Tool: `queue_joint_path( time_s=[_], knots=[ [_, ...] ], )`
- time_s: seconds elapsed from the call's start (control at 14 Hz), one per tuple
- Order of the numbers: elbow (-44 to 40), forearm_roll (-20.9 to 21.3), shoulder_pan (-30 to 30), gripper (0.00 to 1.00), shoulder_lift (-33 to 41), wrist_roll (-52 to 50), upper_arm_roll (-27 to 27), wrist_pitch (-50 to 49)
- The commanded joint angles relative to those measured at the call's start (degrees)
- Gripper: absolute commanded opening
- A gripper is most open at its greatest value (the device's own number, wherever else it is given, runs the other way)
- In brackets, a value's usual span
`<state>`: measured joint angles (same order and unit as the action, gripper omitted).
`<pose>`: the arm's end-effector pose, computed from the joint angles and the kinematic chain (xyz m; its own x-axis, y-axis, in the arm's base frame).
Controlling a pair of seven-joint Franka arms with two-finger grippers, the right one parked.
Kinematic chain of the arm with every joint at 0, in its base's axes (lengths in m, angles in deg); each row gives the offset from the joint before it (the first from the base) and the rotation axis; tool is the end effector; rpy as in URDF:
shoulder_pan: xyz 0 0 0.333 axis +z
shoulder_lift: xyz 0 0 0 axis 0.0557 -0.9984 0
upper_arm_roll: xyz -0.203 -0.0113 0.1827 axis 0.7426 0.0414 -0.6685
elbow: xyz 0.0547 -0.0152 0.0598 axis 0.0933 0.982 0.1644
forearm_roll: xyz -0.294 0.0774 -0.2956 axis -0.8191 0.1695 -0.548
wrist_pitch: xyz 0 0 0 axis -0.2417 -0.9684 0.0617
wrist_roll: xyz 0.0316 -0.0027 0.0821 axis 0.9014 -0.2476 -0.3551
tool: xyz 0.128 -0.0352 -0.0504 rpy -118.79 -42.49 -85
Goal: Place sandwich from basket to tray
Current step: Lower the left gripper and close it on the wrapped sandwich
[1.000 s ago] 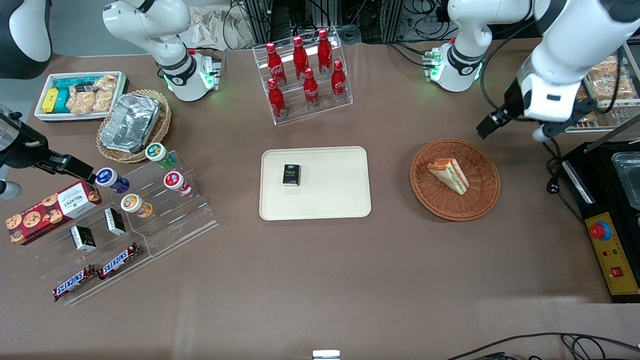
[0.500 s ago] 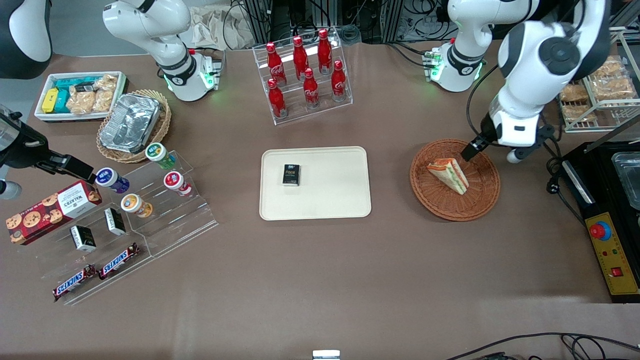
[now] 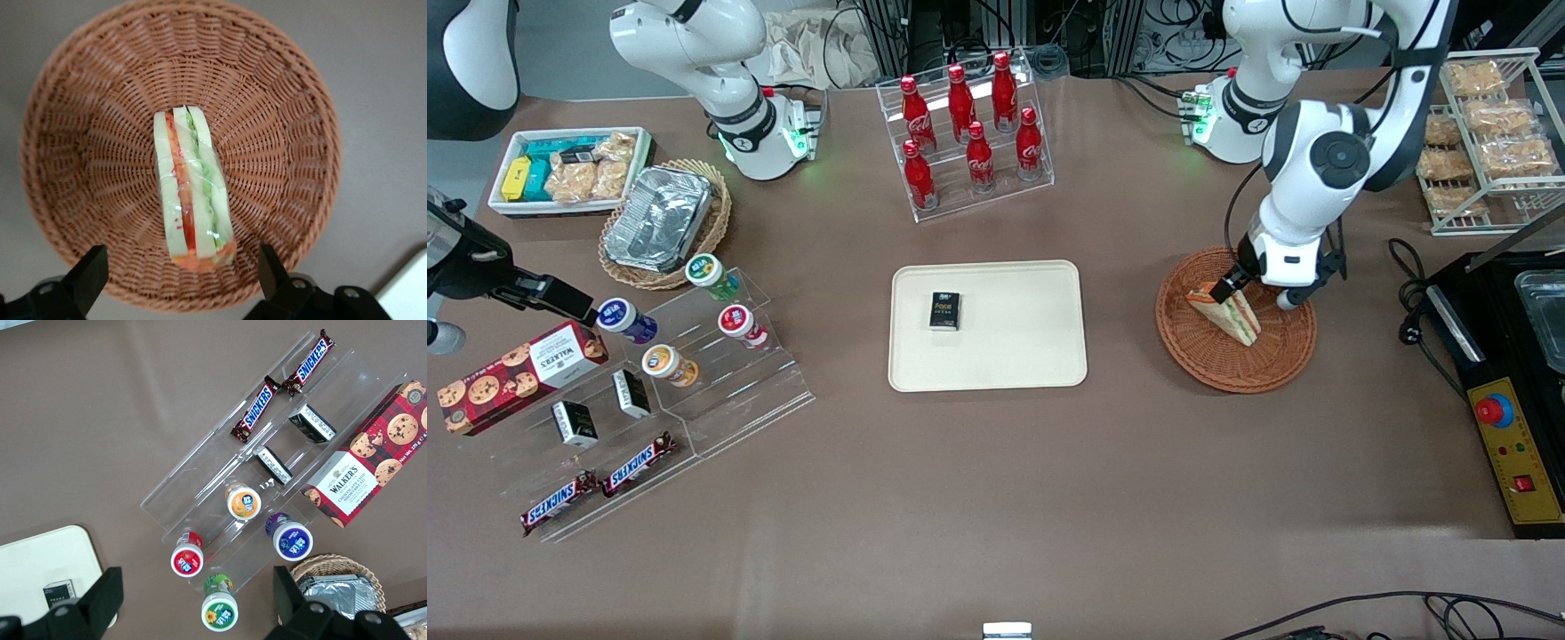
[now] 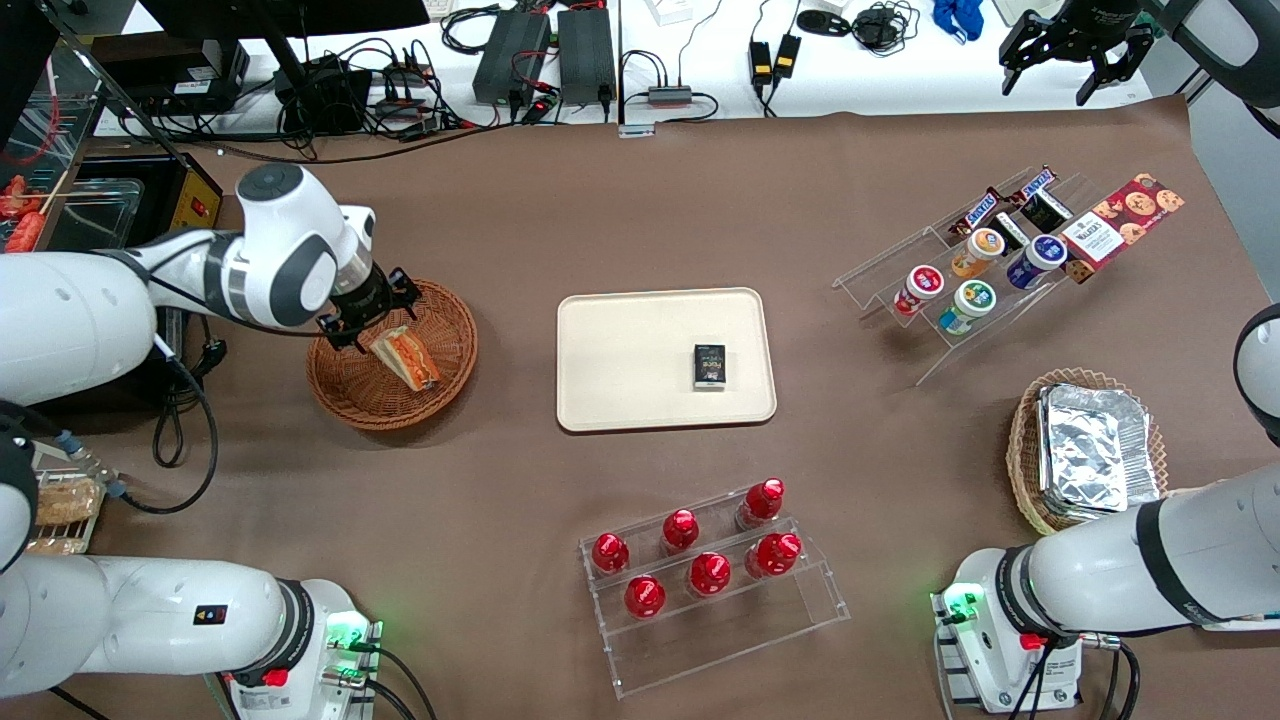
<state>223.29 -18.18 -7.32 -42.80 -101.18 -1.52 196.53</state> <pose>0.4534 -0.1226 0.1962 0.7617 0.6479 -0.0016 0.6478 -0.7616 0.0157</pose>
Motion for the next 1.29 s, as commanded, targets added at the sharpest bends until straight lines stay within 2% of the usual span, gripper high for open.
queue_joint_path(
  time_s=[0.0,0.21,0.29,0.36,0.43,0.5,0.71,0.93,1.21],
  knots=[
    [0.4,0.3,-0.8,1.00,-3.6,-1.6,-0.2,4.9],
    [0.3,3.0,-0.8,1.00,-6.6,-2.6,-0.4,6.7],
    [0.3,4.1,-0.8,0.88,-7.1,-2.8,-0.4,6.9],
    [0.3,4.4,-0.8,0.46,-7.4,-3.1,-0.5,6.9],
    [0.3,4.4,-0.7,0.08,-7.5,-3.1,-0.6,6.9],
    [0.3,4.4,-0.6,0.00,-7.6,-3.1,-0.6,6.9],
    [0.1,5.0,-0.4,0.00,-7.0,-2.8,-0.7,6.9],
    [-0.9,5.3,-0.2,0.00,-0.9,-1.9,-0.6,4.5],
    [-12.5,4.6,-0.4,0.00,4.8,3.0,-0.1,-16.5]
  ],
)
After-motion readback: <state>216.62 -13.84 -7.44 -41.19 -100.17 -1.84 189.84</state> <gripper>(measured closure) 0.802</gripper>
